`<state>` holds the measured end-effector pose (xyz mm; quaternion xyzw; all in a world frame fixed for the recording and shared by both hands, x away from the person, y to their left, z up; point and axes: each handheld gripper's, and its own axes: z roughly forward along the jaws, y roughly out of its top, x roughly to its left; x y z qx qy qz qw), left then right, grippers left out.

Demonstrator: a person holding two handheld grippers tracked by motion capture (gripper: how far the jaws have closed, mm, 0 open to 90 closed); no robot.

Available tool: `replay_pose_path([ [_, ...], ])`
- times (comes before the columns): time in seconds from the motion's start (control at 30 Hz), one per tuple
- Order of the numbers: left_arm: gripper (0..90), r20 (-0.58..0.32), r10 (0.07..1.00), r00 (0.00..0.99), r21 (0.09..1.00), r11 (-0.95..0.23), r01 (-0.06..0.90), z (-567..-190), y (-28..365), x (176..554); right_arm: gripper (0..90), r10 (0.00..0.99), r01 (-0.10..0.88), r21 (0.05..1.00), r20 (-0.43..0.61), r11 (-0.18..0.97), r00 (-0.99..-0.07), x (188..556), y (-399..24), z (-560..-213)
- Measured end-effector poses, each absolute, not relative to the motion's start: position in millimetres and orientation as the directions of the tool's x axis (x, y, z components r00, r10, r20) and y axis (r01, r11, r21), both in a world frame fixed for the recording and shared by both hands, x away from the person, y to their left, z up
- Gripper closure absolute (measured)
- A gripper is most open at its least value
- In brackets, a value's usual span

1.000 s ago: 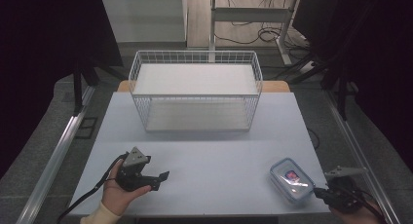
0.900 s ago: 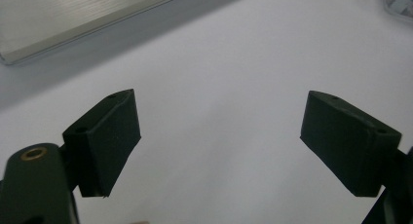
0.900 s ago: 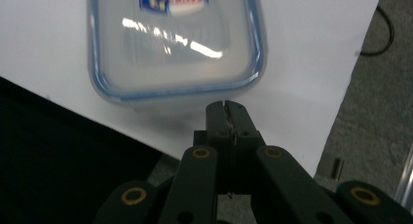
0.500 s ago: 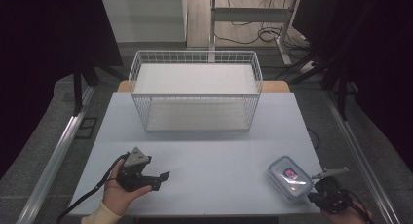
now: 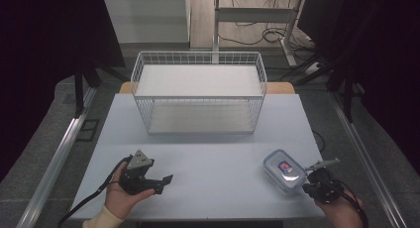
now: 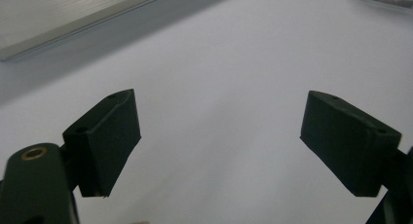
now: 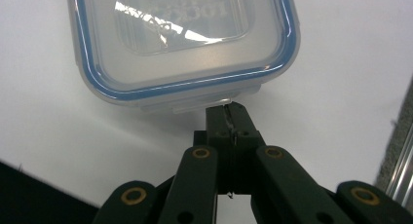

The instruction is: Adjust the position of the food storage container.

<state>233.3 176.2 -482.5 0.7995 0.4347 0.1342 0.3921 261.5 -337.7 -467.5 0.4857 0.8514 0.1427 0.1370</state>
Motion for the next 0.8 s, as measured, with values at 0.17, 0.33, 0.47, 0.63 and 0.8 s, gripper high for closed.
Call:
replay_pose_path([
  [0.17, 14.1, -0.124, 0.806, 0.579, 0.746, -0.309, 0.59, -482.4, 176.2, 233.4, 89.3, 0.852, 0.774, 0.372, -0.101, 0.512, -0.514, 283.9, -322.4, -473.5],
  [0.33, 14.1, -0.123, 0.807, 0.578, 0.747, -0.309, 0.589, -482.2, 176.5, 233.6, 89.2, 0.842, 0.758, 0.384, -0.121, 0.527, -0.525, 296.8, -311.5, -473.0],
  [0.47, 14.1, -0.121, 0.805, 0.581, 0.744, -0.314, 0.59, -483.0, 176.0, 233.6, 89.3, 0.841, 0.754, 0.389, -0.121, 0.529, -0.527, 299.1, -309.4, -474.8],
  [0.63, 14.1, -0.119, 0.806, 0.58, 0.746, -0.313, 0.587, -482.4, 176.7, 233.6, 89.2, 0.853, 0.743, 0.435, -0.137, 0.508, -0.503, 292.9, -318.7, -457.4],
  [0.8, 14.2, -0.119, 0.804, 0.582, 0.744, -0.316, 0.589, -483.6, 175.3, 234.2, 89.3, 0.857, 0.704, 0.504, -0.171, 0.5, -0.486, 295.5, -319.9, -432.3],
])
